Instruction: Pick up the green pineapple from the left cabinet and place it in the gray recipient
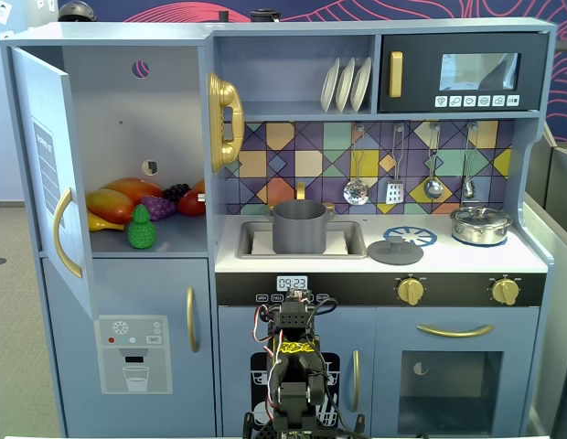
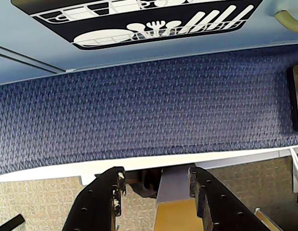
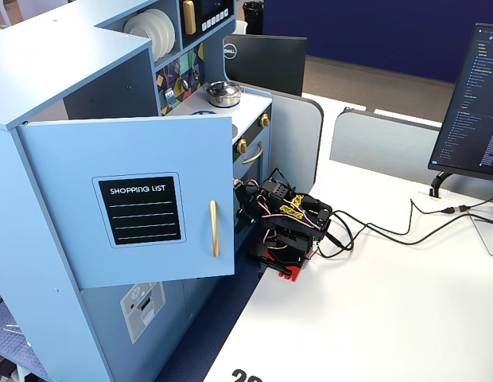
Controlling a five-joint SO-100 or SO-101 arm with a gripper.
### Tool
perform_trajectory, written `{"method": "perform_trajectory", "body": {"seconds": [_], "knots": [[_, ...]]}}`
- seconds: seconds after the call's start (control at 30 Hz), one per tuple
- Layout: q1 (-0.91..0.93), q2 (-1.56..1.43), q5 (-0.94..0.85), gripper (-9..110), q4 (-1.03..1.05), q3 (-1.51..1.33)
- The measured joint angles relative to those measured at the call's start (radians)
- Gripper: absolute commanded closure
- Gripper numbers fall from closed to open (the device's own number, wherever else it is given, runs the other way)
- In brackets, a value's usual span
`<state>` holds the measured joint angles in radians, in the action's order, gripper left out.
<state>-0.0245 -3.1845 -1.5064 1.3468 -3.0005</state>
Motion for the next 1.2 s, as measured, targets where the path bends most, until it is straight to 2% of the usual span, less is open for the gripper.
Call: {"method": "perform_trajectory", "body": {"seconds": [0.2,0.43,0.6,0.7,0.83,0.97,1.07,1.2], "knots": [[0.066,0.0,-0.026,100,0.006,0.0],[0.06,0.0,-0.035,100,0.006,0.0],[-0.169,0.002,0.077,96,-0.043,-0.003],[-0.38,0.008,0.106,94,-0.235,-0.006],[-0.632,0.023,0.04,87,-0.678,-0.005],[-0.758,0.144,0.009,83,-1.055,0.11],[-0.819,0.23,0.009,78,-1.177,0.23],[-0.839,0.353,0.009,74,-1.233,0.359]]}}
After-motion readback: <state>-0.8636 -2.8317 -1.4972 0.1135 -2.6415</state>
